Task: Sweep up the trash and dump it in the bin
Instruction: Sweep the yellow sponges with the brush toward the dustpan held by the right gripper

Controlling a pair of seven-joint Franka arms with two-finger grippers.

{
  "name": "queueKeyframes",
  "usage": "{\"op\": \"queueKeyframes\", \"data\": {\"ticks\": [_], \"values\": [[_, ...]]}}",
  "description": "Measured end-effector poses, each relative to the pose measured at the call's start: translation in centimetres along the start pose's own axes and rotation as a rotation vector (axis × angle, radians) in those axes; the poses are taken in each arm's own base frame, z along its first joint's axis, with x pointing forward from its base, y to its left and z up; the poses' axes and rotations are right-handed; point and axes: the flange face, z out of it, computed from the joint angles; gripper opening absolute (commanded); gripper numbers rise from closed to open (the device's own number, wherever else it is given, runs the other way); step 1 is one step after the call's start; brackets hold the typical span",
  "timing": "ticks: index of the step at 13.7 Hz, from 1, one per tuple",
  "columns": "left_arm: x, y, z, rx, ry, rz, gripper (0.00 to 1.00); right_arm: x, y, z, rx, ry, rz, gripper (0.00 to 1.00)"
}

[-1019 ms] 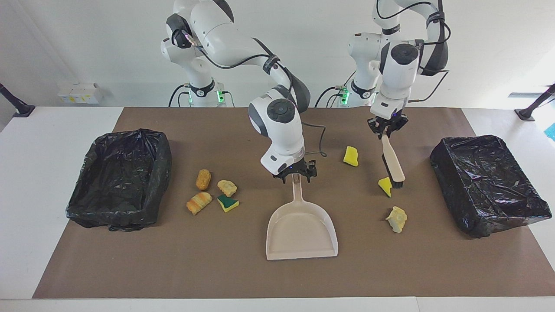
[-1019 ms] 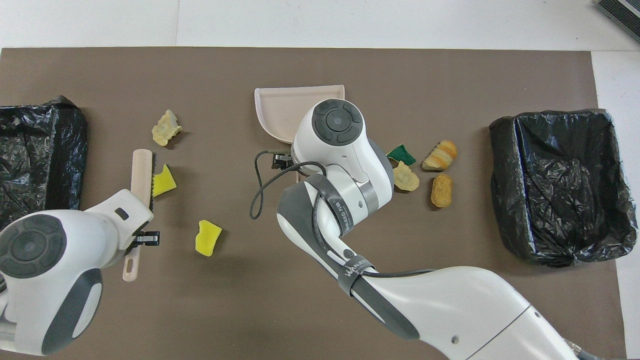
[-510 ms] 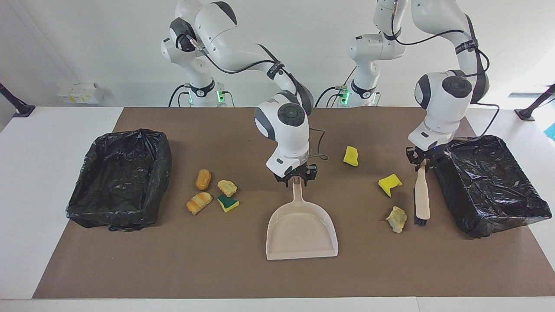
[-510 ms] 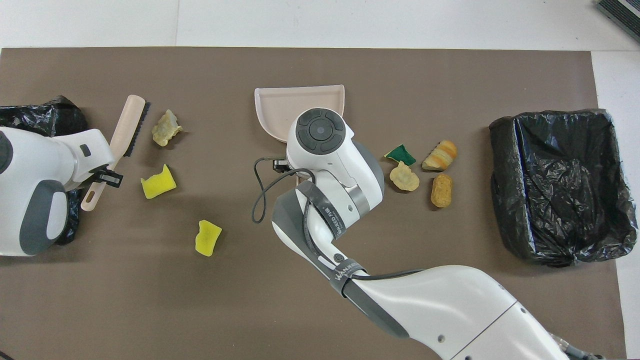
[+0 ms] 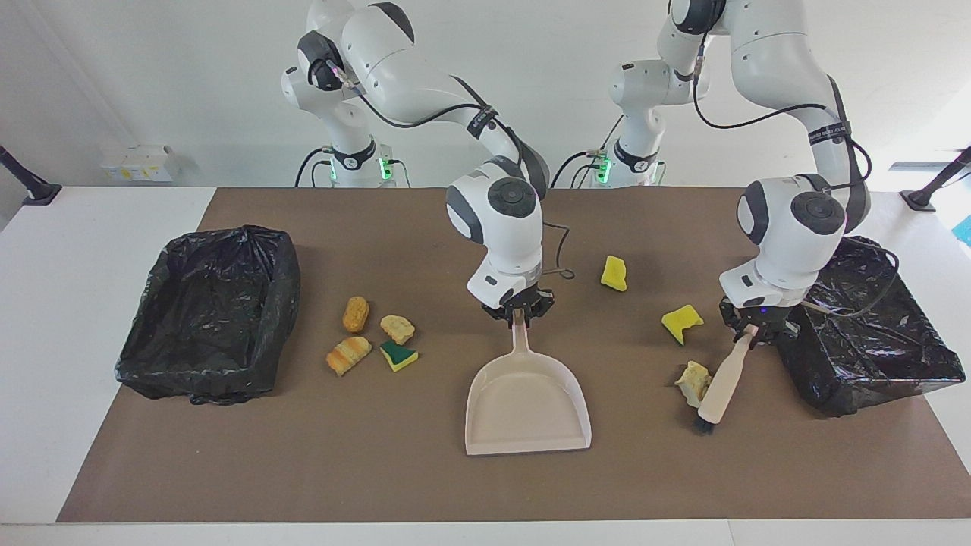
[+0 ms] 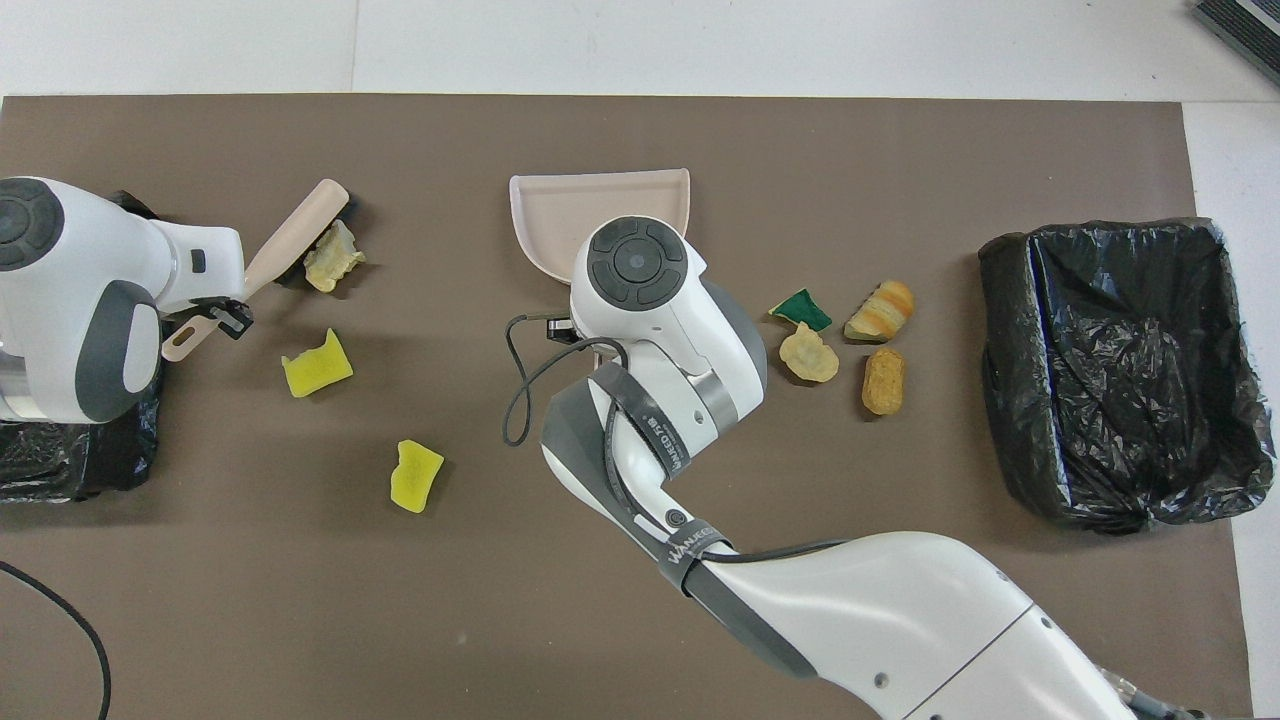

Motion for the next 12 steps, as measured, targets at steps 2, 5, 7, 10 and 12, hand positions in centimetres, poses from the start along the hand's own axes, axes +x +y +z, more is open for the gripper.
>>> {"op": "queueKeyframes", "data": {"ticks": [2,5,7,10,12], "values": [[0.3,3.3,0.3,-0.025,-0.023,0.047,0.00,0.0,0.0,0.0,-0.001,0.001,-0.001,0.00],[0.4,10.3,-0.3,-0.048,-0.054,0.131,0.00,0.4,0.9,-0.8,-0.032,-0.017,-0.008,0.00],[-0.4,13.8,-1.6,-0.059,-0.083,0.135,0.00,0.4,1.4,-2.1,-0.050,-0.029,-0.026,0.00],[-1.5,16.9,-4.2,-0.068,-0.109,0.077,0.00,0.1,1.6,-3.7,-0.077,-0.024,-0.129,0.00],[-2.0,16.6,-6.1,-0.060,-0.086,-0.022,0.00,-0.3,2.0,-4.5,-0.105,-0.053,-0.231,0.00]]}}
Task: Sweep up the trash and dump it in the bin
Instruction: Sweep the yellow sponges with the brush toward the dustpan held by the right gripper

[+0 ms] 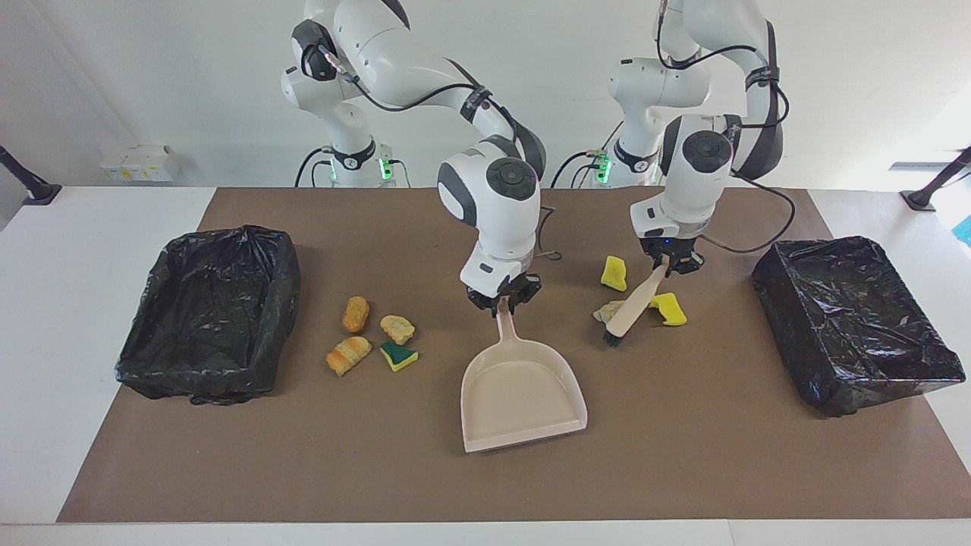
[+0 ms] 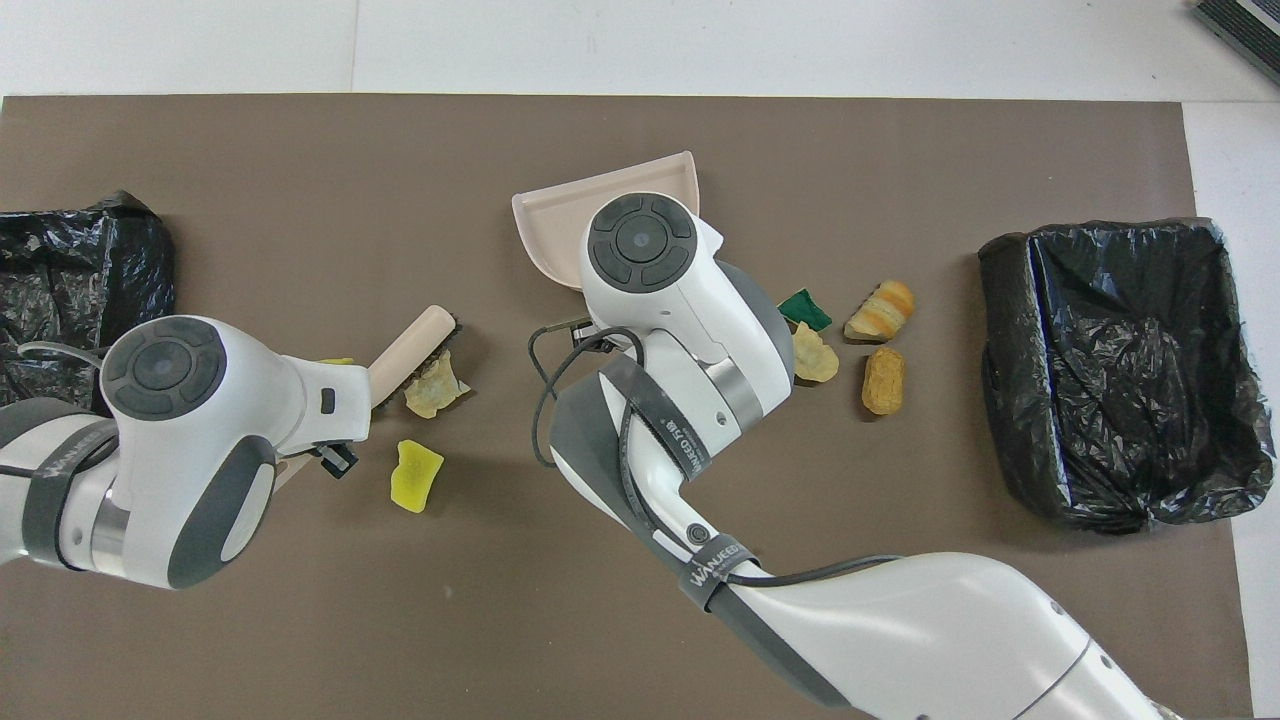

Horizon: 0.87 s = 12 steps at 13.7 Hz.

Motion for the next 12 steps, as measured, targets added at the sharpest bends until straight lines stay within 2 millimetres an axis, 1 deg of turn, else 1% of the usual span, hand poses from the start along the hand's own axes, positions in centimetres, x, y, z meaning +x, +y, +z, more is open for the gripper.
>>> {"op": "queueKeyframes", "data": {"ticks": [2,4,5,7,10,11,12], "values": [[-0.8,-1.1,-1.3,0.002,0.008,-0.143,0.00,-0.3,1.6,-1.2,-0.012,-0.025,-0.116,0.00],[-1.9,-2.4,-1.3,-0.008,-0.013,-0.294,0.00,-0.8,3.3,-2.0,-0.019,-0.047,-0.249,0.00],[-2.6,-3.3,-1.0,-0.014,-0.030,-0.368,0.00,-1.2,3.8,-2.0,-0.020,-0.058,-0.309,0.00],[-4.2,-5.0,-0.5,-0.026,-0.061,-0.510,0.00,-2.2,4.1,-1.5,-0.021,-0.084,-0.435,0.00],[-6.5,-7.0,0.7,-0.040,-0.109,-0.714,0.00,-4.2,3.7,-0.3,0.030,-0.132,-0.625,0.00],[-7.4,-7.4,1.3,-0.044,-0.126,-0.771,0.00,-4.6,3.8,-0.3,0.036,-0.136,-0.668,0.00],[-8.1,-7.2,2.0,-0.048,-0.143,-0.809,0.00,-5.1,3.9,-0.6,0.037,-0.138,-0.706,0.00]]}}
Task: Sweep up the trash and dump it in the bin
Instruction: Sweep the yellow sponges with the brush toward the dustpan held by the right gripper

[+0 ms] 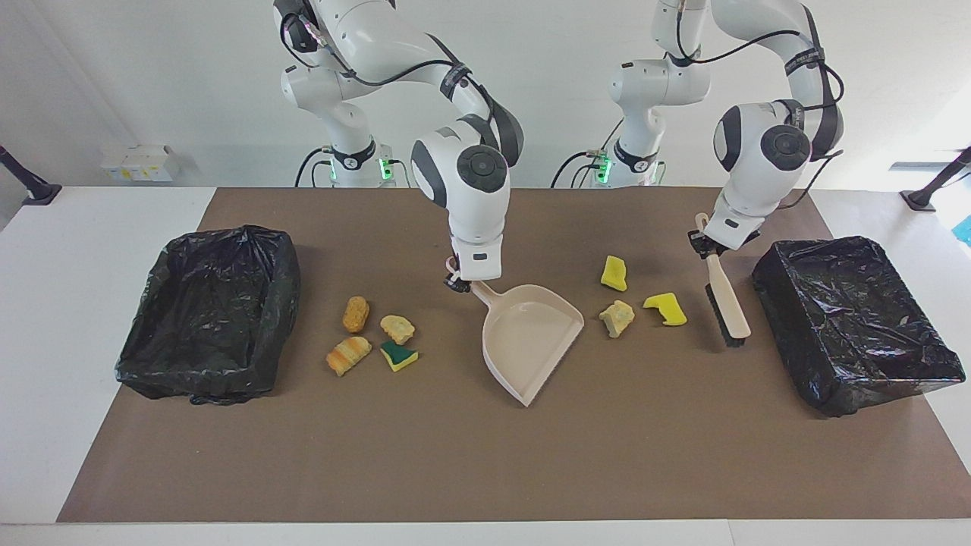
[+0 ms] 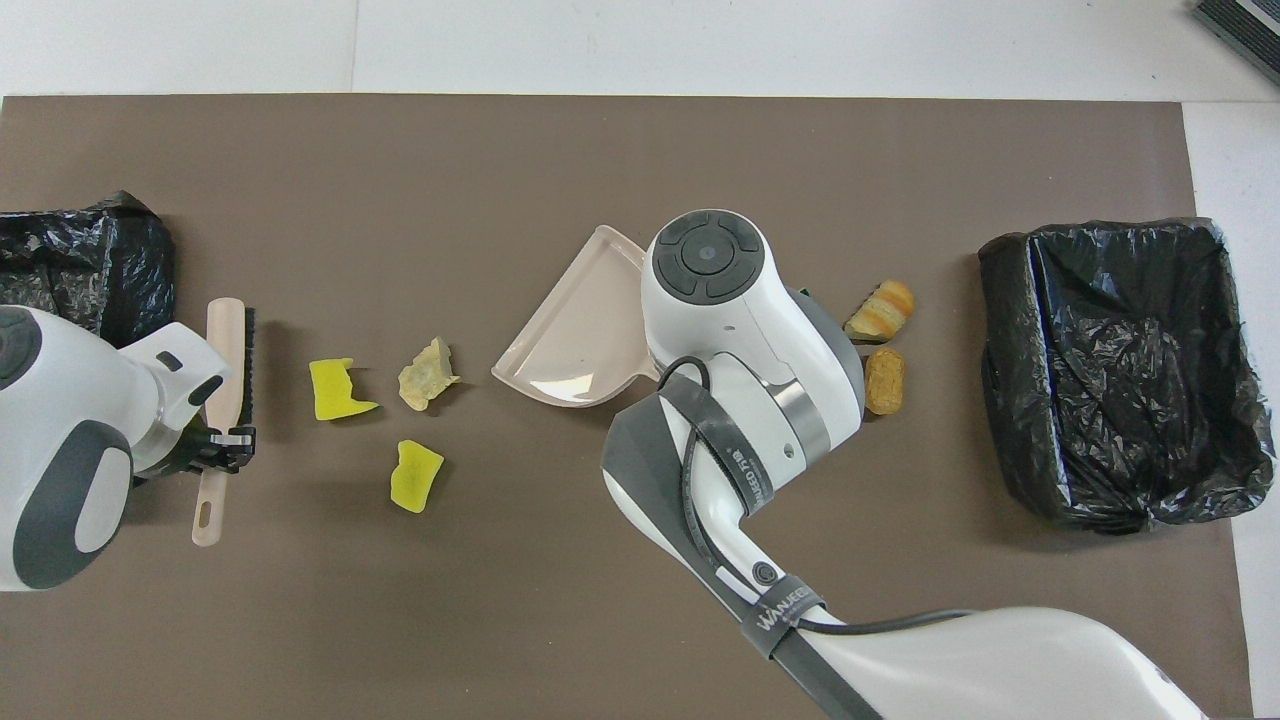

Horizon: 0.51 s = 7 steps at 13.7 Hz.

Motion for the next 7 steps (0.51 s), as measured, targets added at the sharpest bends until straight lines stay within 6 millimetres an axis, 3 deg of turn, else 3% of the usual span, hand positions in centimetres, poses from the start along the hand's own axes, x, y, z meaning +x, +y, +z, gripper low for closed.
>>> {"op": "queueKeyframes", "data": {"ticks": [3,7], "values": [[-1.5,1.5,1.8,0.009,-0.031,-0.038,0.00,-3.3,-0.5,0.9,0.001,-0.020,-0.105,0.00],[-2.5,6.7,2.4,-0.029,0.000,0.030,0.00,-5.5,-4.1,3.3,-0.016,0.016,-0.181,0.00]]}}
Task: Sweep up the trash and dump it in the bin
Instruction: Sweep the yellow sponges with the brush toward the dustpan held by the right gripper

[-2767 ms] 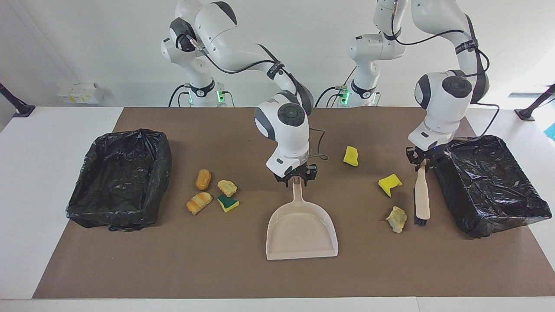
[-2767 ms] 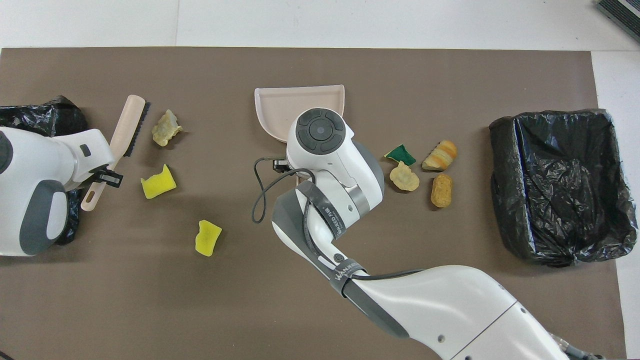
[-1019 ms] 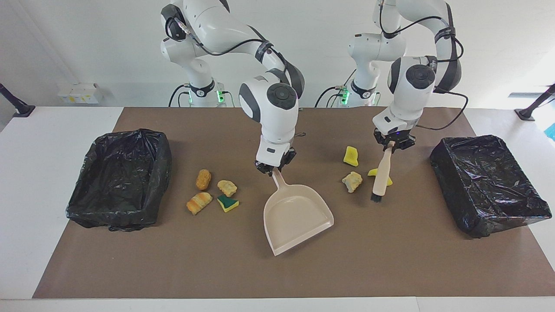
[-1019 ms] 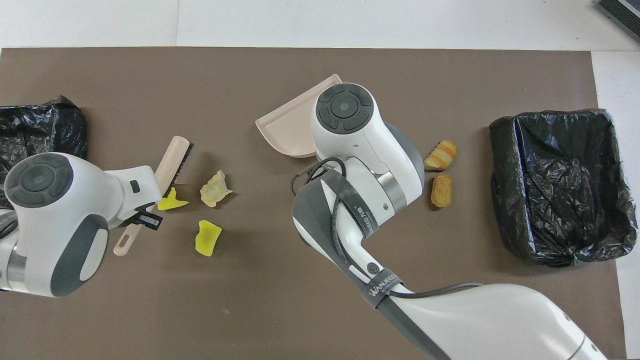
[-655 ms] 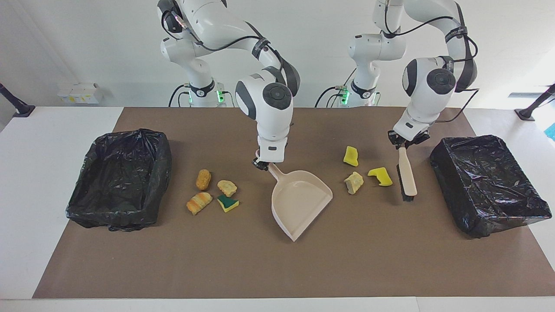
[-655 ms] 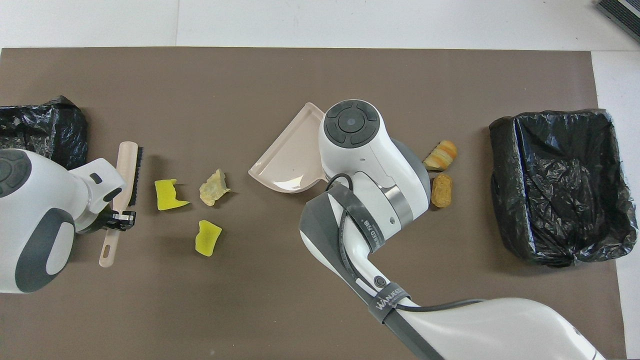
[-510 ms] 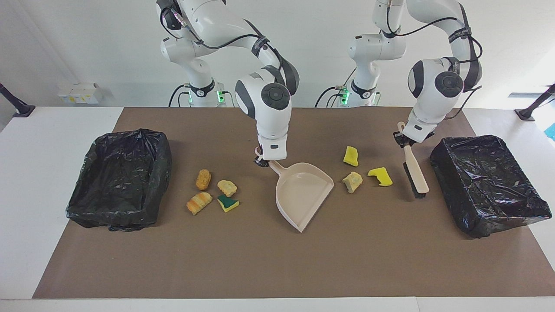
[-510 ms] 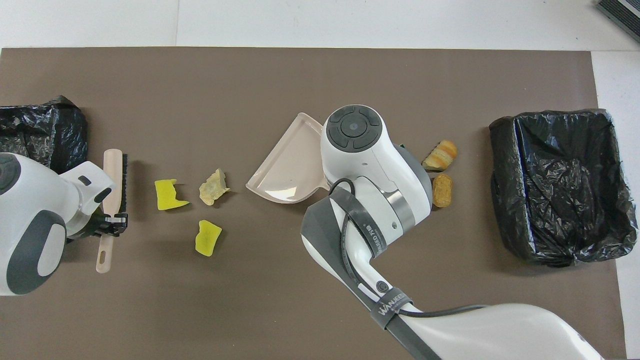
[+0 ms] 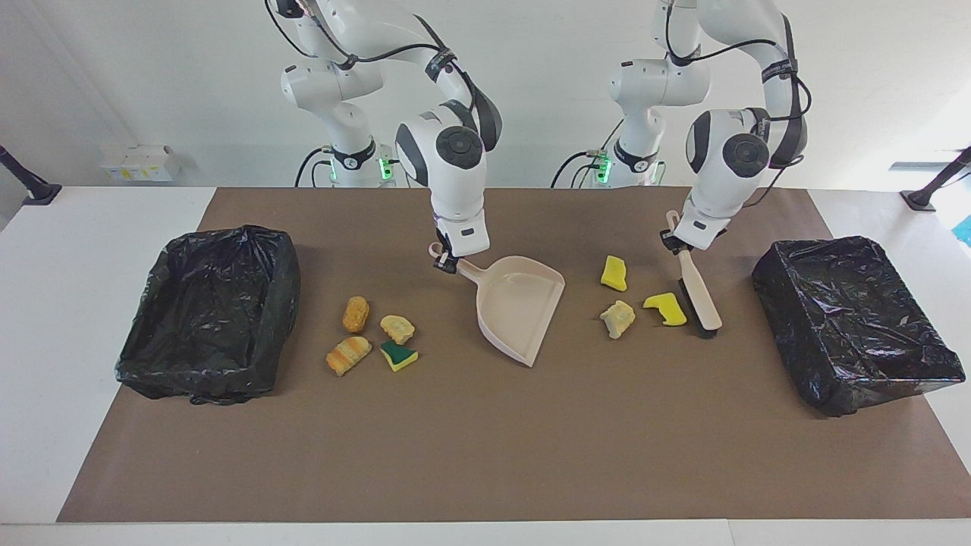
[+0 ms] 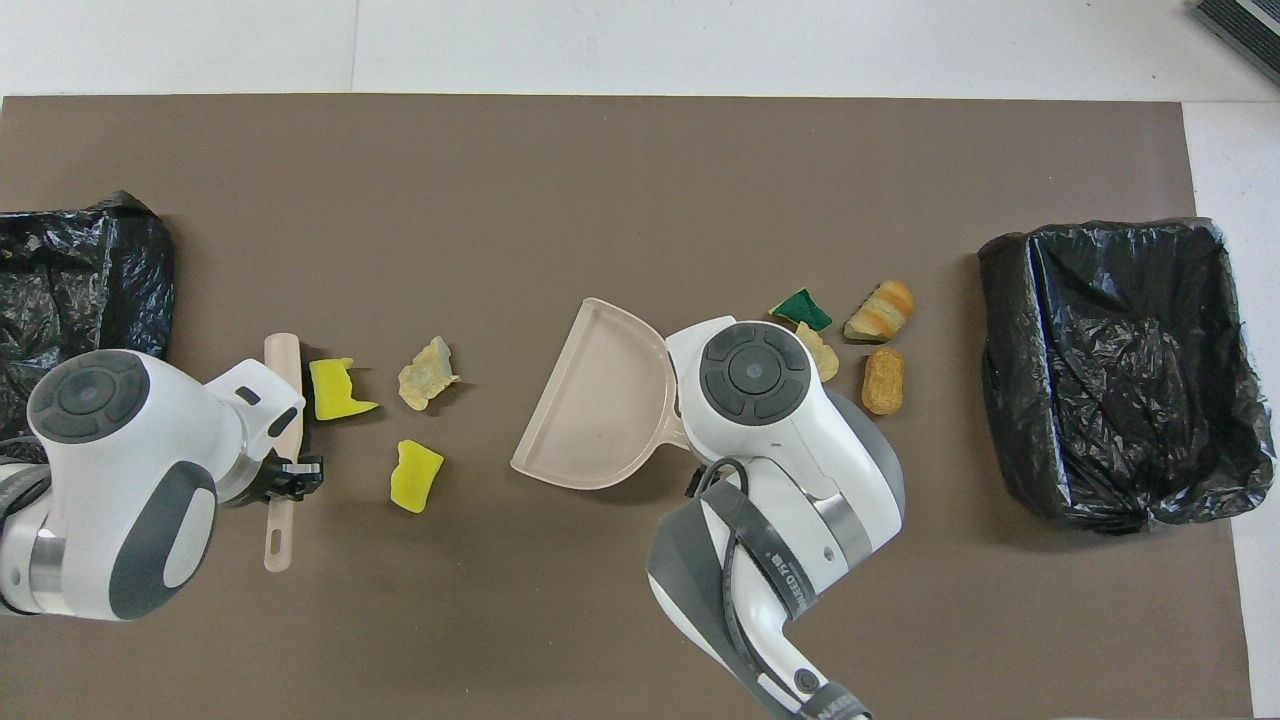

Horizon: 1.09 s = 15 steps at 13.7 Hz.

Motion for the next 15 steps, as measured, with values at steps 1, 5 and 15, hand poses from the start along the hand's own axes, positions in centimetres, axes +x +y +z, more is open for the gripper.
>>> {"op": "queueKeyframes", "data": {"ticks": [1,5,15], "values": [[-0.1,1.6,0.2,-0.007,0.020,0.032,0.00,0.1,-0.9,0.0,0.000,0.000,-0.015,0.00],[0.0,6.1,0.6,-0.073,0.080,0.195,0.00,0.4,-2.1,0.1,0.012,0.024,-0.075,0.00],[-6.1,18.8,-0.7,-0.135,0.090,0.508,0.00,0.6,-2.2,0.3,0.028,0.062,-0.066,0.00]]}}
